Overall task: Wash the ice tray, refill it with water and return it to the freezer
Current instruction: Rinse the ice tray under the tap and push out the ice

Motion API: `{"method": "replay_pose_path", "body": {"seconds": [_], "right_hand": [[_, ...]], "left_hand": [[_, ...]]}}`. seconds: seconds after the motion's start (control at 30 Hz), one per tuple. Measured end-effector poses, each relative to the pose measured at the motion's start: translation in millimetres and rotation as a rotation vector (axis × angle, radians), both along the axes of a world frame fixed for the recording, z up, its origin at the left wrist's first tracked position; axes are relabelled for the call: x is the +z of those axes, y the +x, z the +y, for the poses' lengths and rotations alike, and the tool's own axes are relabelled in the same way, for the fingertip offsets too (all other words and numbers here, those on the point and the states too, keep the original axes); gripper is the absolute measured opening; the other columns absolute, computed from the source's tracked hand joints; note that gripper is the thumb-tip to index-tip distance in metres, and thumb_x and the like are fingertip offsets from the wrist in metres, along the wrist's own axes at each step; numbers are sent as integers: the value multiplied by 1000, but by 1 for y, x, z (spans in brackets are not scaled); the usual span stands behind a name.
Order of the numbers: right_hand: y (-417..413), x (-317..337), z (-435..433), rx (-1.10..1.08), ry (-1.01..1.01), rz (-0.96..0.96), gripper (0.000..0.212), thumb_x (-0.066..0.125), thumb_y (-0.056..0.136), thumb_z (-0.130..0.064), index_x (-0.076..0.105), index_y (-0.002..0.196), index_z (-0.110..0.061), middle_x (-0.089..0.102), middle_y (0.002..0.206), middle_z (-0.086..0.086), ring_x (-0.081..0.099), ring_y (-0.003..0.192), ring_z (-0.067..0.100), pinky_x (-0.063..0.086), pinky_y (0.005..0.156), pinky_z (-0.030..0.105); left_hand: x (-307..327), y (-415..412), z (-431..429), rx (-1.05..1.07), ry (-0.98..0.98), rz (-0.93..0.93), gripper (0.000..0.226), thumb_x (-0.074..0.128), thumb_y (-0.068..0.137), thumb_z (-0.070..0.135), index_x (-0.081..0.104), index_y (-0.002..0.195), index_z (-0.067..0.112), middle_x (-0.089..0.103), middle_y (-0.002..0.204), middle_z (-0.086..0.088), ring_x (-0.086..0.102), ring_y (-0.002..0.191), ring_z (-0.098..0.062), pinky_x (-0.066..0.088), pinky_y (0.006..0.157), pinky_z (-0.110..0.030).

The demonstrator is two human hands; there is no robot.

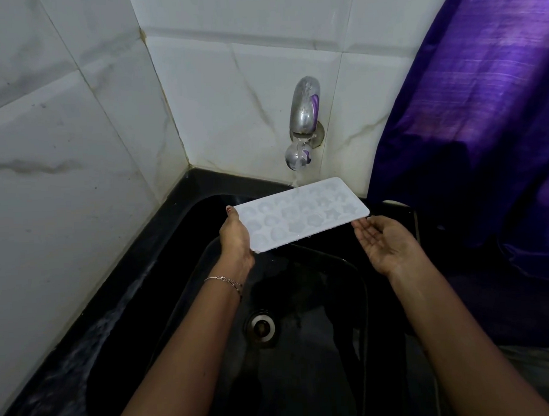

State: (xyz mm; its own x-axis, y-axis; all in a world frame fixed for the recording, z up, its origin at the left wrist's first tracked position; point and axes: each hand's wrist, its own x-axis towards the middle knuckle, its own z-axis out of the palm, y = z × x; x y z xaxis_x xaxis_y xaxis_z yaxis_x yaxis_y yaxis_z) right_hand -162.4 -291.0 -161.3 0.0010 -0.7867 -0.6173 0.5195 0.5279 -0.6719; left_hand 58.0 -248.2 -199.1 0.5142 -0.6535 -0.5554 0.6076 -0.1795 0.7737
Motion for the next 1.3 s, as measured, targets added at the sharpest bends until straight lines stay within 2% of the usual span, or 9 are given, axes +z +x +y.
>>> {"method": "replay_pose_path", "body": {"seconds": [0.1,0.2,0.37,0.5,0.67,0.83,1.07,1.2,1.3], "right_hand": [[-6,1,1,-16,5,5,15,48,96,-3,60,89,-1,65,92,10,65,87,17,53,82,25],[-10,2,2,-38,9,11,15,49,96,-4,61,88,-3,64,91,9,64,87,16,50,87,25],[-15,6,1,-58,1,-2,16,49,97,-6,61,87,-4,65,90,7,64,86,14,52,85,25],[-16,8,0,-64,-7,-2,16,48,97,-6,60,86,-5,64,89,7,64,85,13,49,90,24],[-19,5,0,-85,-4,2,16,49,97,-6,60,86,-5,63,87,6,63,84,12,52,82,23],[-28,1,1,-149,2,15,15,49,94,-4,60,84,-4,61,85,6,62,80,12,52,75,20],[-40,0,2,-208,-3,25,15,49,93,-2,59,82,-3,61,81,6,62,76,13,52,67,19],[-43,0,2,-211,-6,27,15,48,92,-2,60,82,-3,61,81,6,62,76,13,51,66,19],[-42,-1,6,-209,1,44,15,49,92,-3,60,83,-3,61,80,6,62,75,13,51,67,20]], "left_hand": [[1,-6,-2,-18,9,9,44,33,101,50,61,93,17,70,88,-5,68,72,-24,55,57,-32],[3,-11,-6,-32,9,10,43,34,101,49,61,91,17,69,87,-4,67,70,-24,55,54,-30],[7,-16,-14,-59,3,13,43,35,101,48,60,105,13,69,94,-7,66,73,-24,54,58,-31],[7,-16,-18,-67,14,7,41,36,101,48,60,100,15,68,94,-6,66,72,-24,54,57,-30],[6,-19,-20,-92,18,9,44,36,101,49,60,108,14,69,98,-7,68,74,-25,55,56,-31],[9,-27,-22,-147,20,19,44,35,100,50,60,107,15,69,91,-4,68,73,-24,54,50,-28],[12,-37,-34,-202,16,2,44,35,100,50,62,94,16,70,93,-7,69,75,-27,57,64,-38],[13,-39,-36,-218,20,0,45,35,100,51,63,95,15,70,90,-7,69,77,-29,57,66,-40],[12,-37,-31,-222,21,10,47,36,99,52,63,106,13,71,94,-8,69,81,-31,58,68,-43]]}}
